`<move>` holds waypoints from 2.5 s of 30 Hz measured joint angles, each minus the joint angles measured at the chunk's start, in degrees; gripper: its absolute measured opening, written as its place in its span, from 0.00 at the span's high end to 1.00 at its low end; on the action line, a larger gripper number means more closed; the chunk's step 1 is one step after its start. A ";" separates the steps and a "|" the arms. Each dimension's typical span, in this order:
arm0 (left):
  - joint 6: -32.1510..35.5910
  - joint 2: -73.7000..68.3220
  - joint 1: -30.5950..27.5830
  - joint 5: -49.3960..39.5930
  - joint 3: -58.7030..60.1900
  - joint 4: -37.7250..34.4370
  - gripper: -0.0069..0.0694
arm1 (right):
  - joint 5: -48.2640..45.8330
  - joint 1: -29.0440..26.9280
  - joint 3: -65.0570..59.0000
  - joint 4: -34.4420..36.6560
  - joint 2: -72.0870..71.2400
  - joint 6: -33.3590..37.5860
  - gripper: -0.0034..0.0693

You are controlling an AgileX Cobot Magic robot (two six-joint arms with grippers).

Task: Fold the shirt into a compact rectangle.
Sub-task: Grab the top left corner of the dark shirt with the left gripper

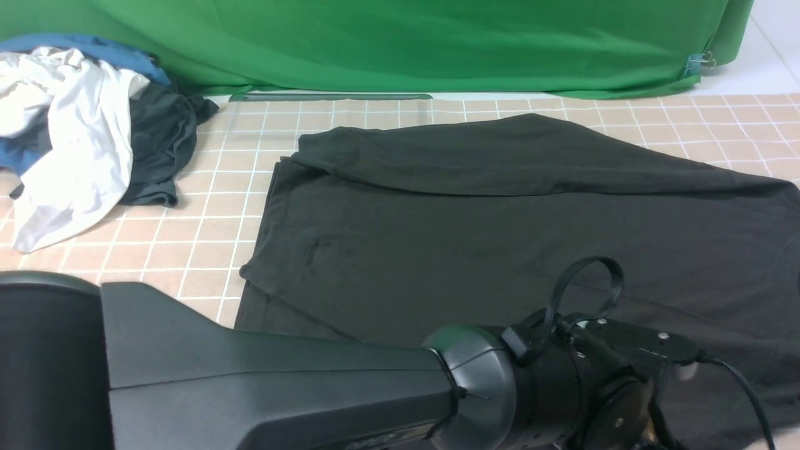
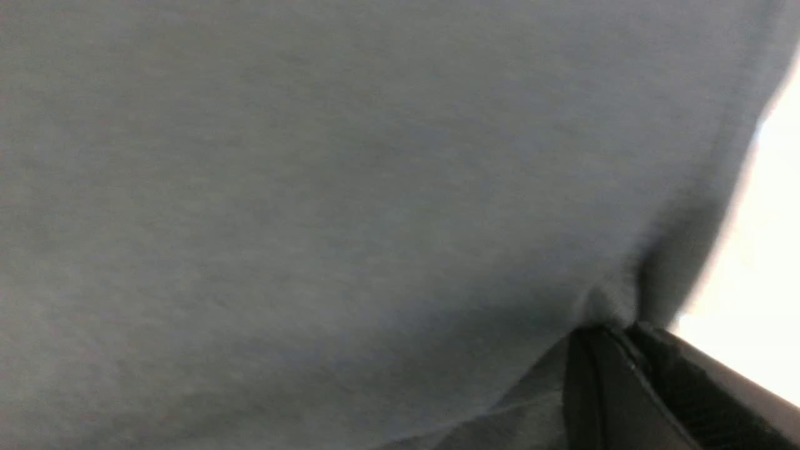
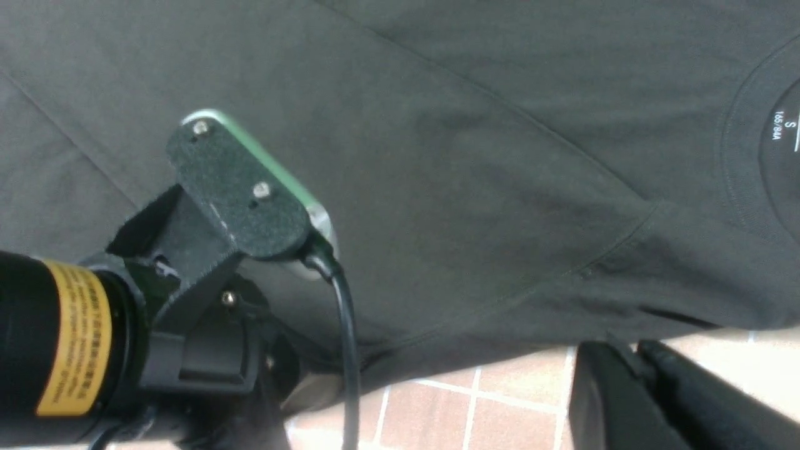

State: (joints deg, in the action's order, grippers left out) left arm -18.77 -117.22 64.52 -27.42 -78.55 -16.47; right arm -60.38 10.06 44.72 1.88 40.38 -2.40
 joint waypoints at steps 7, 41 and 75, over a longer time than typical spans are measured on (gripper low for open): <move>0.52 0.61 2.38 -6.26 -2.97 0.31 0.89 | 0.06 0.00 0.00 -1.88 0.00 2.40 0.83; -3.33 -1.22 1.15 -6.89 -3.60 8.70 0.37 | -0.52 0.00 0.01 -8.44 0.00 -0.88 0.80; 6.09 0.01 3.47 -11.57 -3.77 1.18 0.87 | 0.66 0.00 0.06 -9.30 14.09 -2.21 0.84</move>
State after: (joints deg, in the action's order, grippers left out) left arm -12.68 -117.21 67.98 -39.00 -82.32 -15.29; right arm -59.71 10.06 44.78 -7.42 54.47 -4.61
